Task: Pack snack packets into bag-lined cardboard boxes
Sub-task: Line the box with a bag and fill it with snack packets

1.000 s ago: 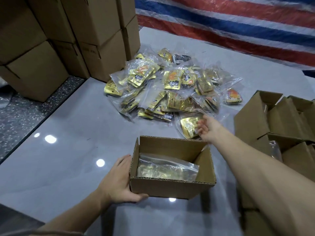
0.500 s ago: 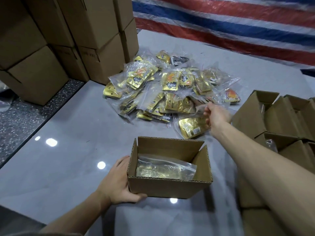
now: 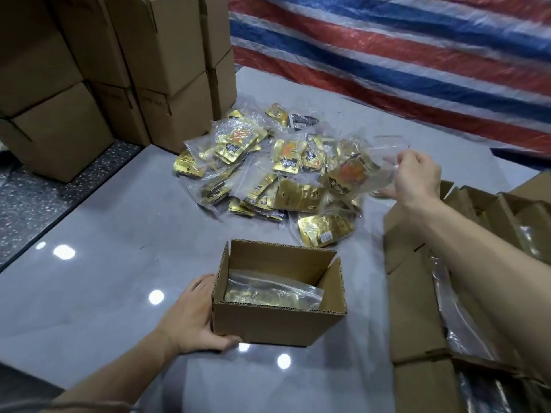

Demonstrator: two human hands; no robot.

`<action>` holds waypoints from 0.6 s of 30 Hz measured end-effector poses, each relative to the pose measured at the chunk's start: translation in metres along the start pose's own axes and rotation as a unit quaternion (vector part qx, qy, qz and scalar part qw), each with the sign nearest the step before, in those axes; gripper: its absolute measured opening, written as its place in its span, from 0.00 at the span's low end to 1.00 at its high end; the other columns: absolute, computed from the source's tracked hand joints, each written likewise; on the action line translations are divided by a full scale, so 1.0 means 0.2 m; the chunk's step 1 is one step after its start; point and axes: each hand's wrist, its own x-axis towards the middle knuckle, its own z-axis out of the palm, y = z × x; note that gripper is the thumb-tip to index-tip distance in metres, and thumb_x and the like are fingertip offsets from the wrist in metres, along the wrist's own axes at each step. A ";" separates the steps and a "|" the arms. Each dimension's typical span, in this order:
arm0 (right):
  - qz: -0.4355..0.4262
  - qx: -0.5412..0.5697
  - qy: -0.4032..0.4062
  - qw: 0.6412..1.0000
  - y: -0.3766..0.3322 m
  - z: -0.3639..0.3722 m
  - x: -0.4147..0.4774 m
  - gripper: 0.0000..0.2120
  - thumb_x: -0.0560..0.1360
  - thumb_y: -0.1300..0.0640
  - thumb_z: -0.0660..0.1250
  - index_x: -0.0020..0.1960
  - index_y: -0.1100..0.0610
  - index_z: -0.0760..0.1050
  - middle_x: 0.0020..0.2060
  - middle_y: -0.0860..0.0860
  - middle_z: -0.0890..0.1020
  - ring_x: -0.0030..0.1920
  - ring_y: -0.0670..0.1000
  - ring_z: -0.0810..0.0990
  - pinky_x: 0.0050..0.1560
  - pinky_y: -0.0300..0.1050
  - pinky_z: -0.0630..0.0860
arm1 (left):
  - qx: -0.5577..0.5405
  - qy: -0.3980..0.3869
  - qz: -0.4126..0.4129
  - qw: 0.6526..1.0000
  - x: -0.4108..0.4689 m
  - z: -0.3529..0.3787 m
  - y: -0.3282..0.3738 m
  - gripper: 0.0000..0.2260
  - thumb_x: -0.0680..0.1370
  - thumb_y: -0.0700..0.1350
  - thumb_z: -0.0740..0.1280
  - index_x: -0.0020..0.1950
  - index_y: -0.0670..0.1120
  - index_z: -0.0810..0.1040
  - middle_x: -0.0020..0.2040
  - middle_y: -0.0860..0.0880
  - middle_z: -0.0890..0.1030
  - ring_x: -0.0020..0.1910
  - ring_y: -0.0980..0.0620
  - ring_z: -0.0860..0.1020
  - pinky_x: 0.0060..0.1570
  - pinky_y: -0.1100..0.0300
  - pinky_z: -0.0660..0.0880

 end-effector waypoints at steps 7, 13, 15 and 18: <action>-0.206 -0.126 -0.051 0.969 -0.22 -0.22 -0.09 0.10 0.83 0.52 0.59 0.52 0.58 0.75 0.47 0.53 0.85 0.45 0.47 0.85 0.48 0.55 0.83 | -0.002 0.003 -0.003 1.000 0.00 -0.01 0.00 0.34 0.62 0.70 0.73 0.64 0.58 0.74 0.62 0.67 0.67 0.65 0.61 0.66 0.71 0.65 0.56; -0.329 -0.212 -0.114 0.913 -0.44 -0.32 -0.26 0.07 0.82 0.55 0.64 0.51 0.58 0.78 0.39 0.52 0.85 0.32 0.45 0.84 0.29 0.45 0.80 | -0.031 -0.010 -0.031 0.999 -0.01 -0.03 0.03 0.32 0.62 0.69 0.73 0.63 0.62 0.72 0.58 0.66 0.72 0.61 0.61 0.69 0.69 0.69 0.55; -0.358 -0.204 -0.122 0.903 -0.48 -0.32 -0.33 0.08 0.81 0.54 0.65 0.51 0.59 0.79 0.39 0.52 0.84 0.33 0.42 0.83 0.29 0.40 0.79 | -0.032 -0.008 -0.033 0.999 0.00 -0.03 0.03 0.32 0.62 0.69 0.73 0.63 0.61 0.73 0.59 0.65 0.72 0.62 0.60 0.70 0.69 0.68 0.56; -0.372 -0.179 -0.149 0.898 -0.53 -0.33 -0.42 0.09 0.82 0.53 0.64 0.51 0.59 0.78 0.38 0.49 0.83 0.38 0.42 0.83 0.43 0.49 0.82 | -0.036 -0.008 -0.034 0.999 -0.01 -0.03 0.03 0.34 0.62 0.70 0.73 0.65 0.60 0.74 0.60 0.66 0.71 0.63 0.62 0.69 0.69 0.68 0.55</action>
